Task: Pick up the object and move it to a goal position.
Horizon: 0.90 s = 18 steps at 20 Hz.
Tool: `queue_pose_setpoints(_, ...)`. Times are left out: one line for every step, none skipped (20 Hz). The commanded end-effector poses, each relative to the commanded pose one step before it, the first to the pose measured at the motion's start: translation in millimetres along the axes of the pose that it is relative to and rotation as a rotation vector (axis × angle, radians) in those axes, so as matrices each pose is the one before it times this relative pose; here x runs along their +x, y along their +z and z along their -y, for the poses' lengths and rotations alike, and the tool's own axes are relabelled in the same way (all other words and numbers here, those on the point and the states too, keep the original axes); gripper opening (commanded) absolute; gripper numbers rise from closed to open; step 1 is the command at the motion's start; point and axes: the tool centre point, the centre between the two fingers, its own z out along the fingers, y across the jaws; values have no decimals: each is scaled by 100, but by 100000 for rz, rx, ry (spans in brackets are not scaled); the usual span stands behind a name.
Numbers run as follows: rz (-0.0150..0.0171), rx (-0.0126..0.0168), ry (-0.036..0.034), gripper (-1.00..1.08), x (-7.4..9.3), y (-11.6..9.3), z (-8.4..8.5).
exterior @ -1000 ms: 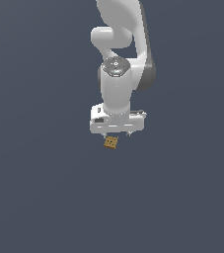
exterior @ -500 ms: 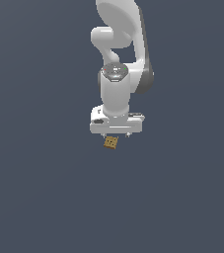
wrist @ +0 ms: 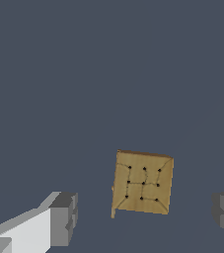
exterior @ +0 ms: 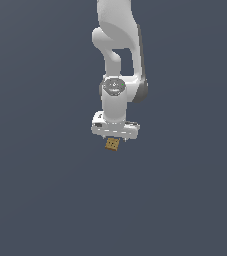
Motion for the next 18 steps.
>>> queue_pose_setpoints(91, -638, 4000, 100, -861, 1300, -473)
queue_pose_setpoints(49, -207, 1228, 100, -276, 403, -160)
queue_pose_setpoints(41, -185, 1082, 100, -245, 352, -144)
queue_pose_setpoints(33, -162, 937, 100, -213, 303, -128)
queue_pose_setpoints(27, -138, 793, 100, -181, 254, -111)
queue_pose_setpoints(21, -114, 648, 100, -149, 207, -92)
queue_pose_setpoints(15, -89, 504, 100, -116, 160, -73)
queue_pose_setpoints(11, -64, 360, 100, -83, 114, -52)
queue_pose_setpoints(6, -38, 215, 100, -50, 68, -31)
queue_pose_setpoints(2, -12, 68, 100, -17, 23, -8)
queue_pose_setpoints(100, 47, -450, 100, 66, -94, 49)
queue_pose_setpoints(0, 0, 0, 100, -2, 31, 1)
queue_pose_setpoints(0, 0, 0, 100, -5, 91, 3)
queue_pose_setpoints(0, 0, 0, 100, -8, 152, 4)
queue_pose_setpoints(0, 0, 0, 100, -12, 212, 6)
queue_pose_setpoints(-14, -8, 67, 100, -7, 265, -28)
queue_pose_setpoints(0, 0, 0, 100, -20, 330, 9)
queue_pose_setpoints(-14, -8, 67, 100, -15, 382, -25)
